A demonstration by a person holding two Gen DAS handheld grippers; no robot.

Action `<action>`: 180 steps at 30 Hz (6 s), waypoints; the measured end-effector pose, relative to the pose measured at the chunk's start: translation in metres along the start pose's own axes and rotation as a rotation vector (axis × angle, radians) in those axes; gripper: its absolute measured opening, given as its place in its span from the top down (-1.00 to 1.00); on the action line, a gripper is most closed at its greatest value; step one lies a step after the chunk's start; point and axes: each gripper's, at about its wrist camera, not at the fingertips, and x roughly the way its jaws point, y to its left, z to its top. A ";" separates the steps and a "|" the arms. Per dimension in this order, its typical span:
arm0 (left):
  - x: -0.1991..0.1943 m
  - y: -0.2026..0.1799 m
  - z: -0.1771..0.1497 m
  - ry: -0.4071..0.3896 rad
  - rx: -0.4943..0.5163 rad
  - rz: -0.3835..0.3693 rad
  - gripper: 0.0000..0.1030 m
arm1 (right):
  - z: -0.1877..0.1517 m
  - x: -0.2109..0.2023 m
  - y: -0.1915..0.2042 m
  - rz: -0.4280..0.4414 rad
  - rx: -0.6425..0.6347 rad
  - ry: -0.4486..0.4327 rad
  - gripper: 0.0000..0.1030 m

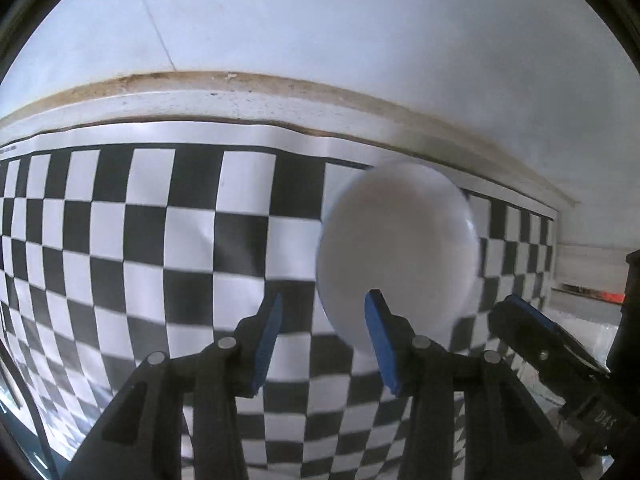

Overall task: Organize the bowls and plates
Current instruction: 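Close both grippers on the rim of the plain white bowl, then carry the plain white bowl with both grippers and nest it into the bowl stack, then open both grippers and lift them away from the bowl stack, then lower both grippers to the rim of the nested bowl stack and close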

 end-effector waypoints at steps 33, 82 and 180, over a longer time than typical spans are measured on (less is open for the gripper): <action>-0.022 -0.029 -0.033 -0.068 0.135 0.056 0.80 | -0.038 -0.023 0.013 -0.074 -0.024 -0.054 0.82; 0.001 -0.136 -0.305 0.102 0.588 0.029 0.78 | -0.372 -0.127 -0.124 -0.099 0.229 -0.102 0.82; -0.148 -0.067 -0.370 -0.184 0.368 0.090 -0.76 | -0.416 -0.248 0.012 -0.258 -0.100 -0.231 -0.86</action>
